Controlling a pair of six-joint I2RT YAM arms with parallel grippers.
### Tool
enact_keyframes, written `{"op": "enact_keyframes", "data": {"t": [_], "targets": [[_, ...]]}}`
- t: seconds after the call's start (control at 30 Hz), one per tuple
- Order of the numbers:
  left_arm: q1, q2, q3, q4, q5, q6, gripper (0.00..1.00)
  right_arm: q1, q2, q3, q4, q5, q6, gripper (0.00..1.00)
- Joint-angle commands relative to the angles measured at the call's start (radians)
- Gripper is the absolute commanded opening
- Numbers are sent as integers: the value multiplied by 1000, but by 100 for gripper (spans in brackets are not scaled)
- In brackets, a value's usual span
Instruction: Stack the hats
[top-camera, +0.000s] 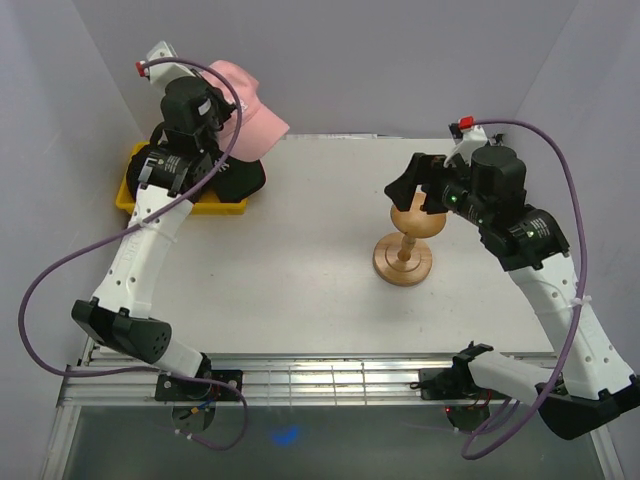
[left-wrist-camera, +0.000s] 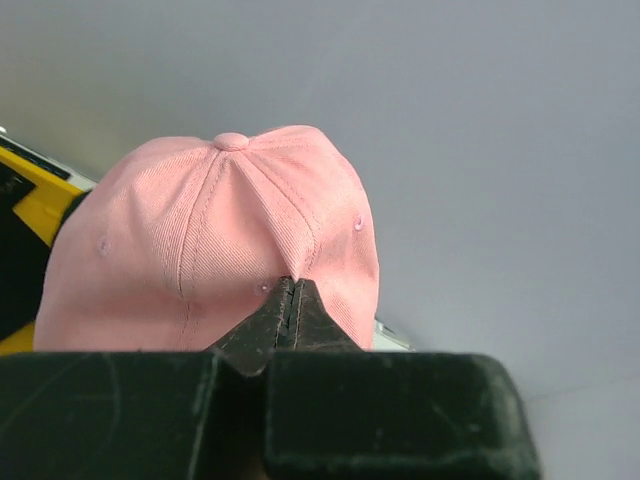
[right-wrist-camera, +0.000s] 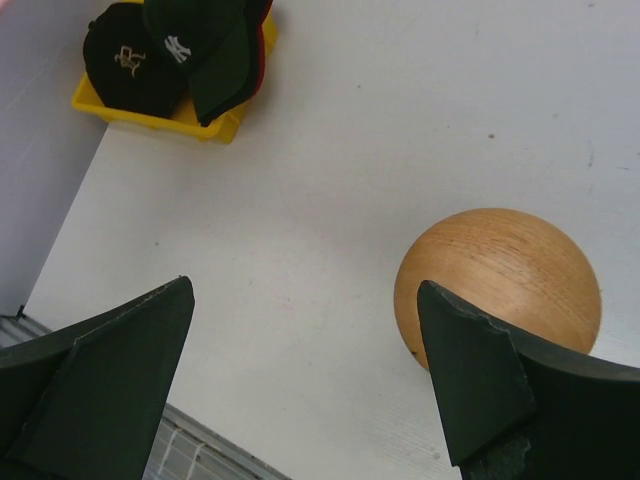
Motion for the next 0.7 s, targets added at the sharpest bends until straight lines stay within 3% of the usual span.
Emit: {"op": "enact_keyframes", "data": {"t": [0.0, 0.17, 0.27, 0.47, 0.67], "targets": [[-109, -58, -41, -12, -50, -44, 0, -23, -39, 72, -72, 156, -22, 97], [-268, -62, -71, -10, -10, -82, 0, -56, -44, 142, -125, 330, -74, 95], [-354, -36, -86, 12, -28, -78, 0, -85, -28, 190, -151, 337, -90, 95], [-548, 45, -49, 69, -71, -42, 0, -251, 105, 364, -279, 2, -123, 97], [-638, 164, 23, 102, -28, -9, 0, -413, 154, 365, -257, -268, -53, 97]]}}
